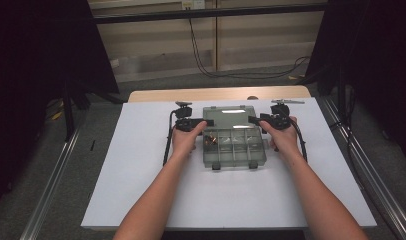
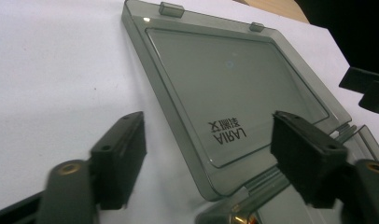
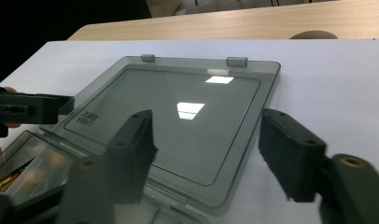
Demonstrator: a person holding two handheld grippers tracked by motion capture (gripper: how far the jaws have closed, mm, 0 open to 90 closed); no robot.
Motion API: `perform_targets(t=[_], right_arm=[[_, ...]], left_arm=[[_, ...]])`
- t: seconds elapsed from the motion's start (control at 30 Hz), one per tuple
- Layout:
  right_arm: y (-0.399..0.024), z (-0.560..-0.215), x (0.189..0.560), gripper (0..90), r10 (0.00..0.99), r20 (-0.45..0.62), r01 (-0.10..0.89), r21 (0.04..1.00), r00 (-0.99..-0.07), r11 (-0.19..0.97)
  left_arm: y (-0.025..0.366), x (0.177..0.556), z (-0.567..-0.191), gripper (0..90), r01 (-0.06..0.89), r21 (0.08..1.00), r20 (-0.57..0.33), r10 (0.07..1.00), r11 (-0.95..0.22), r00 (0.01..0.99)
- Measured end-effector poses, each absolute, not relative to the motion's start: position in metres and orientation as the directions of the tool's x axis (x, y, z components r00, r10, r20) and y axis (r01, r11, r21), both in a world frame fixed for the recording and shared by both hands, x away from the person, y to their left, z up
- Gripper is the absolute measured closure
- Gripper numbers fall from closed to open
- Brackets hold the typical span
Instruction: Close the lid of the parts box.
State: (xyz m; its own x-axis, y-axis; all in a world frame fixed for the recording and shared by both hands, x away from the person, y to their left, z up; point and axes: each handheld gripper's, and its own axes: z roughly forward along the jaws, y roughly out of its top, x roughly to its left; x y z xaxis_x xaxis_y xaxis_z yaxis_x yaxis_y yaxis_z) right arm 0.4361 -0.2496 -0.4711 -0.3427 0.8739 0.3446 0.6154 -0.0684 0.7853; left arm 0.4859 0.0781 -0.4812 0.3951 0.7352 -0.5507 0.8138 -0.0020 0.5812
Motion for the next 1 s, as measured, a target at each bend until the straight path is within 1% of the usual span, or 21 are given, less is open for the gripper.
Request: perform_targets(t=[0.07,0.13,0.23,0.4,0.53,0.57,0.67,0.73,0.87,0.93,1.0], right_arm=[[-0.251,-0.472,0.438,45.4,0.871,0.361,0.622,0.779,-0.333,-0.085],[-0.251,-0.471,0.441,47.3,0.871,0.362,0.628,0.774,-0.333,-0.081],[-0.252,-0.473,0.445,47.3,0.885,0.343,0.646,0.761,-0.316,-0.064],[-0.251,-0.482,0.448,47.8,0.888,0.332,0.674,0.738,-0.318,-0.034],[-0.250,-0.488,0.450,47.5,0.876,0.361,0.695,0.717,-0.320,-0.042],[-0.250,-0.489,0.450,48.0,0.871,0.366,0.694,0.719,-0.327,-0.042],[-0.253,-0.492,0.451,48.7,0.864,0.383,0.705,0.708,-0.326,-0.048],[-0.254,-0.493,0.452,48.2,0.857,0.398,0.711,0.701,-0.327,-0.055],[-0.257,-0.496,0.453,47.4,0.841,0.435,0.721,0.688,-0.320,-0.081],[-0.258,-0.497,0.454,47.5,0.831,0.457,0.726,0.681,-0.316,-0.098],[-0.259,-0.498,0.455,47.4,0.826,0.465,0.728,0.678,-0.319,-0.101]], left_arm=[[0.078,0.487,-0.483,34.1,0.816,0.577,-0.555,0.730,-0.007,0.399],[0.076,0.488,-0.486,36.2,0.817,0.576,-0.558,0.732,0.002,0.392],[0.075,0.489,-0.487,35.9,0.817,0.577,-0.562,0.727,0.002,0.395],[0.074,0.490,-0.487,35.4,0.820,0.572,-0.560,0.728,-0.006,0.396],[0.077,0.492,-0.486,32.3,0.810,0.587,-0.542,0.749,0.011,0.382],[0.077,0.492,-0.486,32.2,0.817,0.576,-0.558,0.738,0.015,0.380],[0.077,0.493,-0.486,32.5,0.814,0.581,-0.554,0.733,0.001,0.394],[0.074,0.492,-0.486,33.9,0.822,0.569,-0.579,0.714,0.008,0.394],[0.071,0.493,-0.487,38.5,0.816,0.577,-0.553,0.733,-0.007,0.397],[0.072,0.493,-0.488,42.9,0.819,0.573,-0.552,0.728,-0.023,0.407],[0.072,0.494,-0.487,45.3,0.819,0.573,-0.547,0.733,-0.025,0.405]])
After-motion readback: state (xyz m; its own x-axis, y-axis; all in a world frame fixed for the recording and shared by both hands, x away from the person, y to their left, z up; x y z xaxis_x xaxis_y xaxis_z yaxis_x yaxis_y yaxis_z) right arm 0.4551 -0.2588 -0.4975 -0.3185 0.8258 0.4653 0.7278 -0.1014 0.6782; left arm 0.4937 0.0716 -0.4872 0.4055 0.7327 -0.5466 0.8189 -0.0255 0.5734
